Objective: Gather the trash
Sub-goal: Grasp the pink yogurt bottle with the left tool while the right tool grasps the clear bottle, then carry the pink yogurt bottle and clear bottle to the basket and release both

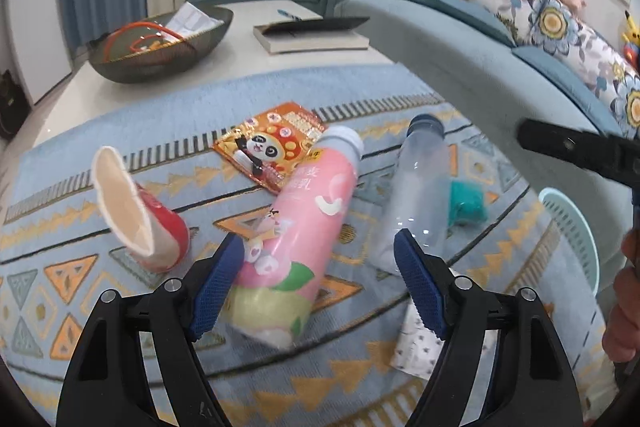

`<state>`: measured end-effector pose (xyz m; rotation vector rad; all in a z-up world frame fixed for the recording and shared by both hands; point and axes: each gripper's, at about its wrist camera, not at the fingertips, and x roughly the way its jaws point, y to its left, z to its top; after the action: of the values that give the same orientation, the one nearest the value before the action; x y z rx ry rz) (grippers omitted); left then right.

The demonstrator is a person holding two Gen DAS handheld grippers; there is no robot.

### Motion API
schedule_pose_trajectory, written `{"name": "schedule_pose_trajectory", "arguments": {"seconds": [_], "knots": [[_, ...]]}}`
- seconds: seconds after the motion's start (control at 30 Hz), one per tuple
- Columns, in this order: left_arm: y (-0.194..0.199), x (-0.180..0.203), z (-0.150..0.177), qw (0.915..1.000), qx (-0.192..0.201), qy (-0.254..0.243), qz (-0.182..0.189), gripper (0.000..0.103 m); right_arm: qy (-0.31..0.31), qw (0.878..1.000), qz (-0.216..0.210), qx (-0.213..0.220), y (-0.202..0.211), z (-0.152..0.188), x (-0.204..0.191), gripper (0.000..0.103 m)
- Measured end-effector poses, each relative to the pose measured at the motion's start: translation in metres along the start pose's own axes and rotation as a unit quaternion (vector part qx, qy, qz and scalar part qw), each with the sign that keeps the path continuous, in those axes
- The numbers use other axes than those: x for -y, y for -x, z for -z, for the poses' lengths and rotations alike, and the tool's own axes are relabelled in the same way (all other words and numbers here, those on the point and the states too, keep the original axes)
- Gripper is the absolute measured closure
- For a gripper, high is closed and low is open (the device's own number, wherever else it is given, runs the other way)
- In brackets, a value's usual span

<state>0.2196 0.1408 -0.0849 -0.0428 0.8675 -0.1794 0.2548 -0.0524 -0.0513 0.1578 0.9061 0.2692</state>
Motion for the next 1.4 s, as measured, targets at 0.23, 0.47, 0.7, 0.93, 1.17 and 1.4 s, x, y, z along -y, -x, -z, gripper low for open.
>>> {"name": "schedule_pose_trajectory", "arguments": {"seconds": [0.23,0.47,0.7,0.93,1.17,1.4], "knots": [[-0.027,-0.014,-0.004,0.9995,-0.031,0.003,0.008,0.037,-0.071,0.996,0.002,-0.062,-0.059,-0.011,-0.001,0.044],[-0.047,-0.015,0.001,0.9987,-0.047,0.005,0.02,0.052,-0.083,0.99,0.011,-0.112,-0.092,-0.015,-0.017,0.043],[-0.007,-0.032,0.035,0.9961,-0.007,0.076,0.043,0.056,-0.045,0.99,0.027,-0.132,-0.09,-0.008,-0.034,0.045],[0.049,-0.026,0.085,0.9921,0.017,0.112,0.054,0.056,0.058,0.99,-0.007,-0.129,-0.052,0.031,-0.072,0.053],[0.095,-0.021,0.14,0.9888,0.006,0.137,0.058,0.056,0.05,0.991,-0.116,-0.051,0.032,0.046,-0.07,0.058],[0.106,-0.011,0.174,0.9885,-0.04,0.137,0.049,0.056,0.086,0.987,-0.118,-0.069,0.077,0.09,-0.052,0.058]]}}
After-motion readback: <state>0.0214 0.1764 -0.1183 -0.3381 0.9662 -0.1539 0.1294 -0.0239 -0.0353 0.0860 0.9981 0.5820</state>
